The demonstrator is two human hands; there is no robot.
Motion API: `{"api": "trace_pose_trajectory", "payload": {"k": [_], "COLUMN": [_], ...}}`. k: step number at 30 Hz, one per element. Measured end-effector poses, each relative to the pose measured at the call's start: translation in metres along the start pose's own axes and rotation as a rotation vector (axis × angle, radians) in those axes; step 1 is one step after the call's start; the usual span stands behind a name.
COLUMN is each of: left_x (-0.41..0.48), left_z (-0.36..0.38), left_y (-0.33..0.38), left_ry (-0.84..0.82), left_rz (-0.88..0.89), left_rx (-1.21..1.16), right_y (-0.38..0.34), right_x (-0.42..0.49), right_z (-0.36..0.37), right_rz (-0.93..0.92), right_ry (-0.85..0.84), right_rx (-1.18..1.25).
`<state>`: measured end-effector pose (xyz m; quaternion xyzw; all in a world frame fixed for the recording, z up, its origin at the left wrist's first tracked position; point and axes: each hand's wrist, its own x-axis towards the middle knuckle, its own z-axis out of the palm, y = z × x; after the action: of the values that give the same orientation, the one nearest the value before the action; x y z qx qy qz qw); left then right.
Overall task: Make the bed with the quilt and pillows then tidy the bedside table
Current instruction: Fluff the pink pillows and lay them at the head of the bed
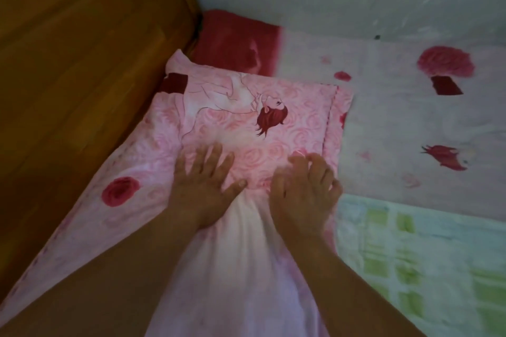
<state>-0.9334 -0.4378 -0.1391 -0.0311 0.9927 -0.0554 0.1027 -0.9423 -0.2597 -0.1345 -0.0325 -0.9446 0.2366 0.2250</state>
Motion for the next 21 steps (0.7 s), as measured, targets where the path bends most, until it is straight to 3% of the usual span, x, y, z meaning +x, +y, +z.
{"api": "trace_pose_trajectory", "payload": {"k": [2, 3, 5, 7, 10, 12, 14, 18, 21], "left_x": [-0.003, -0.005, -0.005, -0.001, 0.004, 0.007, 0.008, 0.006, 0.002], "left_z": [0.008, 0.013, 0.021, 0.027, 0.029, 0.031, 0.030, 0.025, 0.023], "left_y": [-0.001, -0.002, -0.005, -0.006, -0.006, -0.006, -0.006, -0.005, -0.008], "left_ry": [0.060, 0.108, 0.164, 0.177, 0.214, 0.232, 0.222, 0.191, 0.172], "left_rz": [0.020, 0.026, 0.035, 0.037, 0.039, 0.044, 0.034, 0.054, 0.087], "left_rx": [0.012, 0.007, -0.012, -0.024, -0.039, -0.032, -0.033, -0.031, 0.005], "right_y": [-0.002, -0.002, -0.001, 0.002, -0.010, -0.016, -0.024, -0.056, -0.055], "right_x": [0.028, 0.035, 0.040, 0.051, 0.068, 0.070, 0.070, 0.028, -0.041], "right_z": [0.008, 0.018, 0.041, 0.054, 0.051, 0.055, 0.058, 0.018, 0.017], "right_rz": [-0.028, -0.069, -0.186, -0.168, -0.156, -0.228, -0.189, -0.154, -0.280], "right_ry": [0.071, 0.000, -0.297, -0.472, -0.275, -0.455, -0.632, -0.294, -0.437], "right_rx": [0.066, 0.065, -0.013, -0.045, -0.035, -0.105, -0.119, 0.104, 0.086]}}
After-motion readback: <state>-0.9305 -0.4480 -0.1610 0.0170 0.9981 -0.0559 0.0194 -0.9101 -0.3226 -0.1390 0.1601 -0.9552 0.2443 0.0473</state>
